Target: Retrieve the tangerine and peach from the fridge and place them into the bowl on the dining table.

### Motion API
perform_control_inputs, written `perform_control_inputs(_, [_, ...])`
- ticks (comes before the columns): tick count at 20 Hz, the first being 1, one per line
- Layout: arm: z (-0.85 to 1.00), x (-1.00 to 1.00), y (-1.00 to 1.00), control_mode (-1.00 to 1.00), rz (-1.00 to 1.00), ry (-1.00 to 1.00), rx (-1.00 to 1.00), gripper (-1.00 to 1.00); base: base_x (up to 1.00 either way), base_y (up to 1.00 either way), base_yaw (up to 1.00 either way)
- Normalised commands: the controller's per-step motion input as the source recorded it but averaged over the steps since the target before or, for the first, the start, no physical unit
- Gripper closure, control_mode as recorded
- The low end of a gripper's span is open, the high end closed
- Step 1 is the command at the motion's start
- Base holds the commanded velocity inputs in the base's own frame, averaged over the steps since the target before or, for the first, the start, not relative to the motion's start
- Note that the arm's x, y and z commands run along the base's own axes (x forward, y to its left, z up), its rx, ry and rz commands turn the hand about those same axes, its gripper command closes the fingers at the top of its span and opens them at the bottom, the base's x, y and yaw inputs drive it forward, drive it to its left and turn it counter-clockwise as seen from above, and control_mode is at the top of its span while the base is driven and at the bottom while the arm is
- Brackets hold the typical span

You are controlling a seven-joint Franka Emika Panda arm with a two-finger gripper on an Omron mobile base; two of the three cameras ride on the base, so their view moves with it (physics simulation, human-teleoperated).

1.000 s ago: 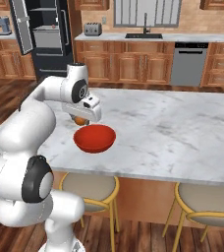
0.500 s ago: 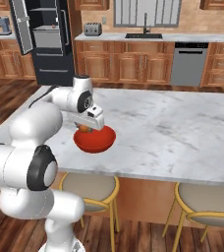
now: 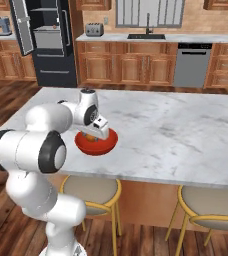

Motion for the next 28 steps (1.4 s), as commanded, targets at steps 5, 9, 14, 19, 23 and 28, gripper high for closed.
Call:
perform_control_inputs(5, [-0.41,0.67,0.0,-1.0,-0.02,0.0,0.0,1.0,0.0,0.0,0.0])
perform_control_inputs(9, [-0.37,0.7,0.0,-1.0,-0.02,0.0,0.0,1.0,0.0,0.0,0.0])
perform_control_inputs(14, [-0.38,0.59,0.0,-1.0,-0.03,0.0,0.0,1.0,0.0,0.0,0.0])
perform_control_inputs(19, [-0.36,0.45,0.0,-1.0,-0.03,0.0,0.0,1.0,0.0,0.0,0.0])
perform_control_inputs(23, [-0.15,0.24,0.0,-1.0,-0.05,0.0,0.0,-1.0,0.0,0.0,0.0])
perform_control_inputs(28, [0.52,-0.37,-0.02,-1.0,-0.09,-0.01,0.0,-1.0,0.0,0.0,0.0])
